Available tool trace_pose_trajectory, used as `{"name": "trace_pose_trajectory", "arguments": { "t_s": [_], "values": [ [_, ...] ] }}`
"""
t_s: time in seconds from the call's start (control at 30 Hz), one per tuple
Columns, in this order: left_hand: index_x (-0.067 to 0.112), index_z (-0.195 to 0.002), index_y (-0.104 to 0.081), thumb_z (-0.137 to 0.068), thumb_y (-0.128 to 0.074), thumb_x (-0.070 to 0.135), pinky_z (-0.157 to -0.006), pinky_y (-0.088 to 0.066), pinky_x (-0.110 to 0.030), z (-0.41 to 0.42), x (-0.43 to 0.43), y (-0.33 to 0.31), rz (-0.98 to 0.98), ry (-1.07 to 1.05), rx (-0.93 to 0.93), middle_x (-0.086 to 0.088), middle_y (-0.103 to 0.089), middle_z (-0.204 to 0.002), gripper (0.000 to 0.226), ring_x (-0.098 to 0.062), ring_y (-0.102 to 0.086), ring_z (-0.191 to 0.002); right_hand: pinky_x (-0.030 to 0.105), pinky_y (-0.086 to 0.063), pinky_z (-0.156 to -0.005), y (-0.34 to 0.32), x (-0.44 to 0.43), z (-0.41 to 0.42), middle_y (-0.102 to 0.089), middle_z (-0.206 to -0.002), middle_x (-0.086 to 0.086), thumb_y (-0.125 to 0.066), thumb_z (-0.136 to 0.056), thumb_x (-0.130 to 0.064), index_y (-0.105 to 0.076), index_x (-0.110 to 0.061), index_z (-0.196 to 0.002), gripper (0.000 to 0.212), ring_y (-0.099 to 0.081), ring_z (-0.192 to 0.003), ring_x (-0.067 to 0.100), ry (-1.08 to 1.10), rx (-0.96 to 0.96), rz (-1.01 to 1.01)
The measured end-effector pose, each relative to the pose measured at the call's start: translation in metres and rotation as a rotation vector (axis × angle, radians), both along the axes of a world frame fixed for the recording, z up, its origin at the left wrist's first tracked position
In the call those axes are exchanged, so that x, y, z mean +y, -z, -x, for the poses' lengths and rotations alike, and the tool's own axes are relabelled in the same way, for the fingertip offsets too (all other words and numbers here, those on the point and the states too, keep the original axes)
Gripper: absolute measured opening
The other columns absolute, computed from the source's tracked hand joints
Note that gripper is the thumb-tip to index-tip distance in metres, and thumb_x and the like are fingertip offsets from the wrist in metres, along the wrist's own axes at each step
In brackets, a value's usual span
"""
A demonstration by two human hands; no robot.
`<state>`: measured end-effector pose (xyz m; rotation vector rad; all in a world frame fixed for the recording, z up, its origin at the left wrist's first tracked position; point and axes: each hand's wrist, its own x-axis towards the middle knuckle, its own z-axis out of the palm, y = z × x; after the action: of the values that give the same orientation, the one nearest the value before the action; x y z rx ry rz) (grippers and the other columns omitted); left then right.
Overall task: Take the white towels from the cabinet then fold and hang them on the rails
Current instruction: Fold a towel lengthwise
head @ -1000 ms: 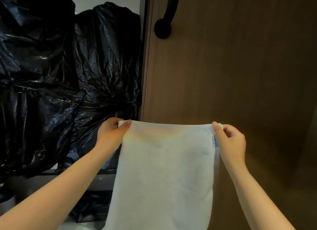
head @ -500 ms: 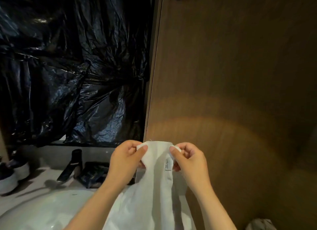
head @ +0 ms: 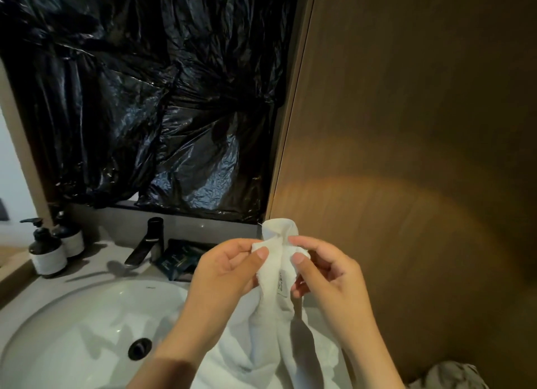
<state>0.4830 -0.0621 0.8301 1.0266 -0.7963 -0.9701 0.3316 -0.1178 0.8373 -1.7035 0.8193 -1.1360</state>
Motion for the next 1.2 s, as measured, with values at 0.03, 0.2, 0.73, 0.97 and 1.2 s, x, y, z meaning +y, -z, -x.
{"name": "trace_pose_trajectory", "arguments": {
  "t_s": [0.03, 0.2, 0.73, 0.97, 1.2],
  "values": [
    [0.003, -0.101, -0.07, -0.088, -0.061, 0.011, -0.07, -0.057, -0.03, 0.0, 0.001, 0.0, 0.004, 0.017, 0.025, -0.016, -0.074, -0.092, 0.018, -0.027, -0.072, -0.084, 0.03, -0.057, -0.062, -0.001, 0.0, 0.001, -0.067, -0.07, 0.001, -0.063, -0.092, -0.011, -0.073, -0.025, -0.104, 0.02, -0.064, -0.06, 0.025, -0.016, -0.006, -0.007],
    [0.003, -0.102, -0.072, -0.083, -0.061, 0.016, -0.08, -0.059, -0.034, -0.003, 0.007, -0.001, 0.011, 0.101, 0.065, -0.017, -0.074, -0.097, 0.025, -0.03, -0.071, -0.092, 0.03, -0.057, -0.063, -0.003, 0.0, 0.008, -0.068, -0.068, 0.013, -0.067, -0.087, -0.01, -0.072, -0.013, -0.1, 0.014, -0.064, -0.059, 0.023, -0.09, -0.05, -0.07],
    [0.004, -0.097, -0.073, -0.093, -0.057, 0.008, -0.064, -0.056, -0.021, -0.012, 0.014, 0.0, 0.004, 0.039, -0.06, -0.012, -0.075, -0.086, 0.017, -0.02, -0.073, -0.076, 0.028, -0.059, -0.072, -0.009, -0.008, 0.016, -0.071, -0.094, 0.025, -0.059, -0.088, -0.004, -0.068, -0.007, -0.114, 0.028, -0.072, -0.082, 0.026, -0.357, 0.005, -0.202],
    [0.002, -0.097, -0.073, -0.092, -0.057, 0.009, -0.072, -0.058, -0.028, -0.01, 0.011, 0.003, 0.016, 0.065, -0.049, -0.016, -0.074, -0.092, 0.017, -0.028, -0.072, -0.086, 0.028, -0.051, -0.056, -0.005, -0.015, 0.004, -0.062, -0.067, 0.017, -0.067, -0.083, 0.004, -0.072, -0.004, -0.091, 0.012, -0.059, -0.054, 0.022, -0.241, 0.047, -0.055],
    [0.002, -0.1, -0.072, -0.092, -0.056, 0.009, -0.075, -0.059, -0.029, -0.008, 0.008, 0.0, 0.014, 0.088, -0.068, -0.015, -0.075, -0.094, 0.019, -0.028, -0.072, -0.089, 0.011, -0.039, -0.083, -0.004, -0.027, 0.003, -0.058, -0.105, -0.019, -0.074, -0.064, -0.051, -0.07, -0.032, -0.07, 0.021, -0.052, -0.106, 0.0, -0.063, 0.29, 0.203]
  ]
}}
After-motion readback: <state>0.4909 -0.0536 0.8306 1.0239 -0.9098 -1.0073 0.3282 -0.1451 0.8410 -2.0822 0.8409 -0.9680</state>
